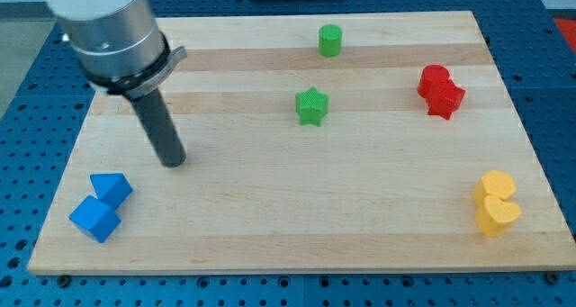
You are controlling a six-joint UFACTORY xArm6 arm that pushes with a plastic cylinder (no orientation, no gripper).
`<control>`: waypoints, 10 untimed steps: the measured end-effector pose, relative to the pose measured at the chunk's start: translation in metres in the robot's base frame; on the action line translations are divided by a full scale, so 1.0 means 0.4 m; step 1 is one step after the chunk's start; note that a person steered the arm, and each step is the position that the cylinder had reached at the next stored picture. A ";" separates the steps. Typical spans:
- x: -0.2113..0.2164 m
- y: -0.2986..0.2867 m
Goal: Push the green star towards the top right corner
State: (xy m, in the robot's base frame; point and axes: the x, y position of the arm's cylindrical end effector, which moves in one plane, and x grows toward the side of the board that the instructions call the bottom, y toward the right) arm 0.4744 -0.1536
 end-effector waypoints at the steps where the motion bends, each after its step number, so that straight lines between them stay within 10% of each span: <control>1: -0.067 0.113; 5: -0.229 0.514; 10: -0.232 0.542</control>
State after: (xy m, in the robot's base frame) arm 0.3816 0.0633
